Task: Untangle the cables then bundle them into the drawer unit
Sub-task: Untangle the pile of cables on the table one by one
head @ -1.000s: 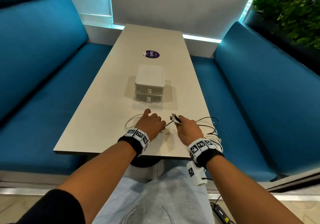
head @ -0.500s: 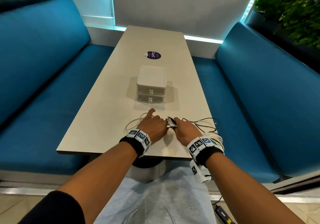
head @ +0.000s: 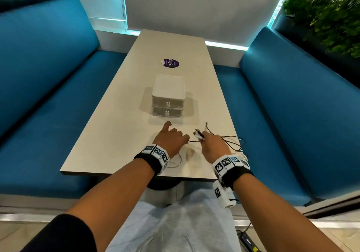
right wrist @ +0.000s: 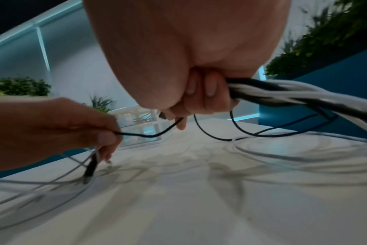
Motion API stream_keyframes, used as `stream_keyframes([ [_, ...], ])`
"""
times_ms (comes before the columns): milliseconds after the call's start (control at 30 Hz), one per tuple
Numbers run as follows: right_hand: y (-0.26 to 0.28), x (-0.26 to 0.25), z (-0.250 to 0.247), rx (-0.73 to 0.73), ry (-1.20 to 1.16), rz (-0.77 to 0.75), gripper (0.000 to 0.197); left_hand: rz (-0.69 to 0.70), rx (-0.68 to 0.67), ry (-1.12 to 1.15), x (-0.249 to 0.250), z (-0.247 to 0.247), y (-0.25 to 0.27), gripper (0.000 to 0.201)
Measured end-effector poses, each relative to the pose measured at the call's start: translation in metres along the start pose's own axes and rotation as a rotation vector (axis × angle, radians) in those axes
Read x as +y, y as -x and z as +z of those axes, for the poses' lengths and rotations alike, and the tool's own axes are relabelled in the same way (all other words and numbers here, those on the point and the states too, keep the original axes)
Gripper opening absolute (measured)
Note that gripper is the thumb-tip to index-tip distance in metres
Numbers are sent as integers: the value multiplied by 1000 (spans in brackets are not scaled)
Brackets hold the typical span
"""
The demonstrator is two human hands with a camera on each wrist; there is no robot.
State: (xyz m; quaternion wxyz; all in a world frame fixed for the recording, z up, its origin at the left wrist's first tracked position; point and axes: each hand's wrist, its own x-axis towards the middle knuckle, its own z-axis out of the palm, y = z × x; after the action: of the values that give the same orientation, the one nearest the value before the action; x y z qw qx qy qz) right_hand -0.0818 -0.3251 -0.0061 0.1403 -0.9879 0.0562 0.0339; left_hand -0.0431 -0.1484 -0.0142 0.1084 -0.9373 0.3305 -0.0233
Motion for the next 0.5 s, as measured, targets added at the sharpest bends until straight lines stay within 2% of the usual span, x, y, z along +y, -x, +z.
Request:
stream_keyframes([
  [67, 2, -10, 10, -33, -71, -43, 22, -12, -3, -6, 7, -4, -3, 33],
  [167, 1, -13, 12, -51, -146, -45, 23, -37, 30, 41, 8, 0, -2, 26],
  [233, -2, -11, 7, -60, -122, -59, 22, -54, 67, 92, 1, 5, 1, 20],
  [333, -7, -6, 1, -60, -61, -58, 19, -72, 90, 122, -8, 10, 3, 22],
  [433, -10, 0, -2, -55, -41, -9, 21, -103, 62, 146, -13, 9, 4, 22],
  [500, -11, 12, -6, -41, -85, 94, 24, -121, -2, 140, -20, 10, 8, 23],
])
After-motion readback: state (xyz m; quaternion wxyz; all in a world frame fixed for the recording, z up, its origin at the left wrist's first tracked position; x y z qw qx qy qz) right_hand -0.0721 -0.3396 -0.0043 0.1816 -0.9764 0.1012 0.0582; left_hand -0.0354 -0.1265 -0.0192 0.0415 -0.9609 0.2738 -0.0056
